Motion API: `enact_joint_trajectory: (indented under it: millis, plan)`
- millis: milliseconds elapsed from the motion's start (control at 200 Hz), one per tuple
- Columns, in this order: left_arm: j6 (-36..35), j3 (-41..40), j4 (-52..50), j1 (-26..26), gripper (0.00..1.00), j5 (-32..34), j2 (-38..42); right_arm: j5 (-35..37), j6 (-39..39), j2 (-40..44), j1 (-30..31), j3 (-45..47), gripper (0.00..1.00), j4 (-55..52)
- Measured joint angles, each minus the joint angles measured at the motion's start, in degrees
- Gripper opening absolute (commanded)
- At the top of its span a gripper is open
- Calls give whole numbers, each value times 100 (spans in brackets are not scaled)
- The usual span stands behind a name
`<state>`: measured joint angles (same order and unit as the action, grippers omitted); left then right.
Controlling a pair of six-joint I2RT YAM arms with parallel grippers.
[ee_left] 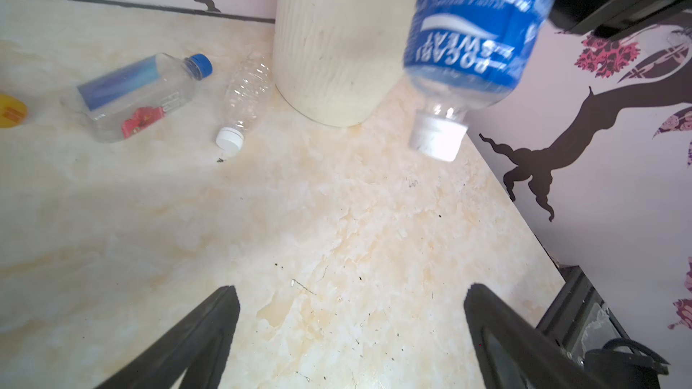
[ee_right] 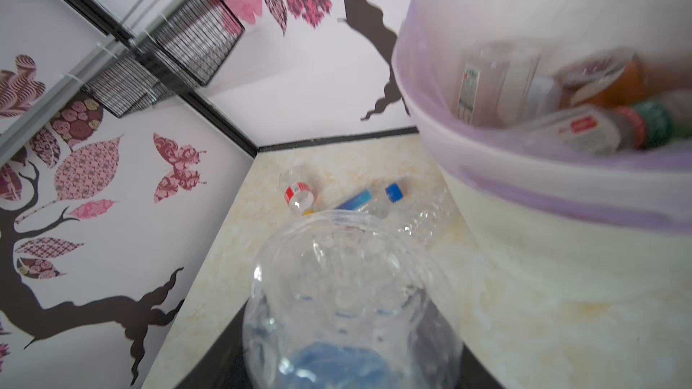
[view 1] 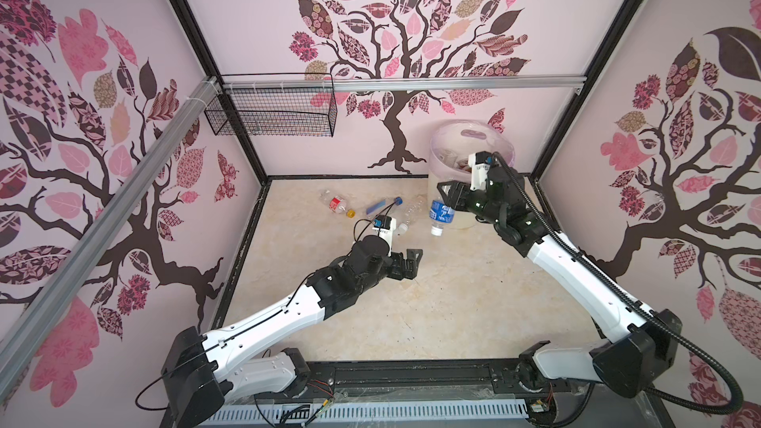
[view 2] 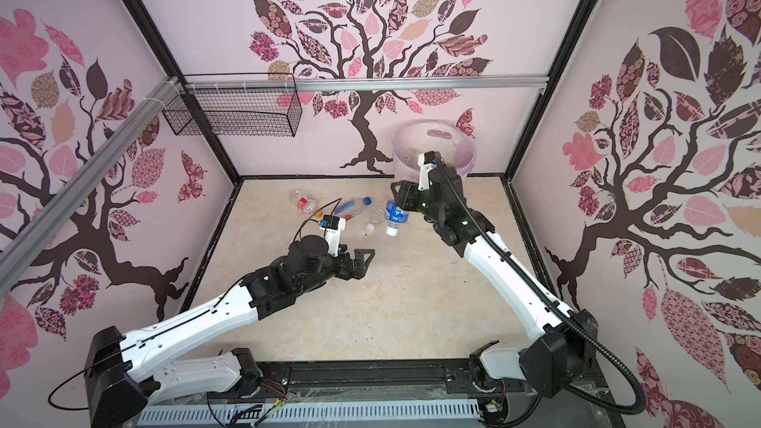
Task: Throw the plastic bottles in the bin
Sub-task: Throw the plastic bottle into the trash bin.
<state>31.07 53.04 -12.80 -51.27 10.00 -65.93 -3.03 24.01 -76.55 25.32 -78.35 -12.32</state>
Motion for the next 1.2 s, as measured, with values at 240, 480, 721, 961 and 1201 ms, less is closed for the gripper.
enact_joint_trajectory:
  millis: [240, 480, 721, 961, 1201]
  plan:
    - [-210, 382, -114, 332, 98, -17, 295, 1025, -879, -22, 0, -2039, 47, -293]
    - [-323, 632, -192, 411, 98, -118, 426, 1569, -1493, 225, 0, -3086, 49, 623]
    - [-376, 643, -238, 481, 98, -155, 428, 2072, -1893, -247, -66, -4065, 55, 1130]
    - [-365, 640, -254, 516, 98, -243, 431, 2120, -1097, -2441, -896, -4905, 93, 313]
    - [-258, 511, -326, 527, 98, -278, 522, 1880, -713, -3392, -1095, -3805, 100, -852]
